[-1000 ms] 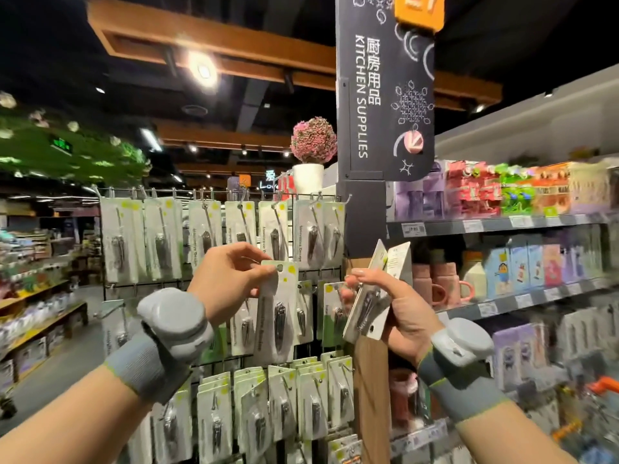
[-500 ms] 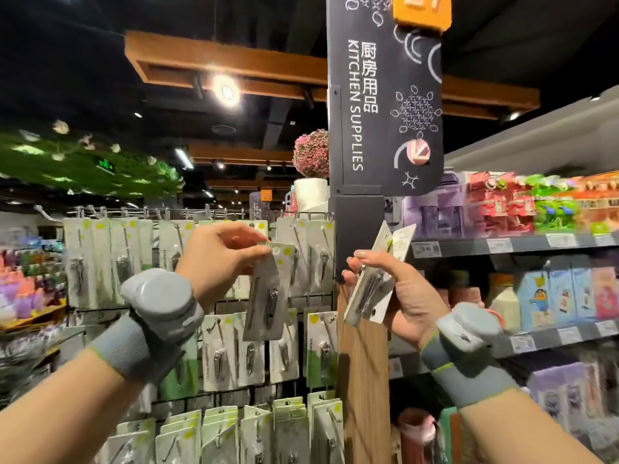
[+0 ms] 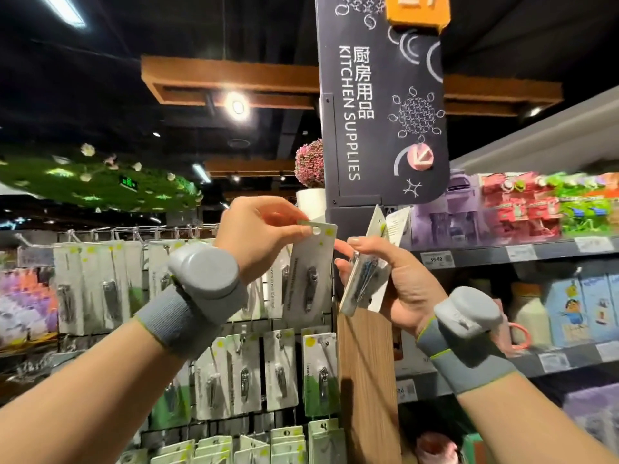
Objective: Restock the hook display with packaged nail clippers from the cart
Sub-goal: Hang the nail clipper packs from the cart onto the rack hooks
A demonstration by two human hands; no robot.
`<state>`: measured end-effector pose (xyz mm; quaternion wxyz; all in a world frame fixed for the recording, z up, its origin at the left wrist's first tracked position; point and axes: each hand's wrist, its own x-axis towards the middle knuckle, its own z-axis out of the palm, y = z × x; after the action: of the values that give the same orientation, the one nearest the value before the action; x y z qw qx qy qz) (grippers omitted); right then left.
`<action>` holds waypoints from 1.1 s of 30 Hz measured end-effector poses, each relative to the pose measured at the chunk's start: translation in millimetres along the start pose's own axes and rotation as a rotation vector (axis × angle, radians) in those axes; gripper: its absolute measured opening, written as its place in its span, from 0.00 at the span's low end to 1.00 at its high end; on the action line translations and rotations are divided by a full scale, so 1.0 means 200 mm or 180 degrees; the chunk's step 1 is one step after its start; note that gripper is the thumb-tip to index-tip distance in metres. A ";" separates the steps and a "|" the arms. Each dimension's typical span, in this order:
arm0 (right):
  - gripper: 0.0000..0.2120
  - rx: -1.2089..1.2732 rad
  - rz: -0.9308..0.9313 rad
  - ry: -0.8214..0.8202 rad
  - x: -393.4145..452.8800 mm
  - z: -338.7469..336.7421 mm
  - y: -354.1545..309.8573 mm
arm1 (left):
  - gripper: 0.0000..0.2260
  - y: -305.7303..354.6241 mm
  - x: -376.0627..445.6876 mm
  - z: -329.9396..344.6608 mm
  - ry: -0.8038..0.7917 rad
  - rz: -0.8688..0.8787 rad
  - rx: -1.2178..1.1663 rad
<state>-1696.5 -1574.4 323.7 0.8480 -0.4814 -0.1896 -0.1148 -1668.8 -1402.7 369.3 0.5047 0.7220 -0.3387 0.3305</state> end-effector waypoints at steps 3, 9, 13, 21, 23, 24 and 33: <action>0.04 0.0053 0.0011 0.0024 0.02 -0.01 -0.01 | 0.04 0.01 0.05 0.05 0.0012 0.0089 0.0309; 0.03 -0.0062 0.0015 0.0152 0.10 -0.03 -0.01 | 0.03 0.03 0.10 0.09 0.0014 0.0282 0.1498; 0.04 -0.0288 0.0013 0.0228 0.13 -0.03 0.00 | 0.02 0.07 0.13 0.10 -0.0172 0.0388 0.2014; 0.08 -0.0409 0.0037 0.0034 0.16 -0.05 0.01 | 0.05 0.11 0.17 0.07 -0.0540 0.0118 0.2352; 0.15 -0.0565 0.0059 0.0034 0.17 -0.06 0.02 | 0.02 0.12 0.18 0.09 -0.0527 0.0150 0.2518; 0.16 -0.0604 0.0068 0.0051 0.18 -0.07 0.02 | 0.02 0.12 0.19 0.10 -0.0504 0.0178 0.2621; 0.07 -0.0507 0.0097 0.0315 0.26 -0.08 0.03 | 0.05 0.03 0.29 0.15 -0.0493 -0.0093 0.3220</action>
<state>-1644.6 -1586.2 333.8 0.8170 -0.5439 -0.1303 -0.1403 -1637.9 -1442.4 410.7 0.0701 0.9029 -0.1627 0.3916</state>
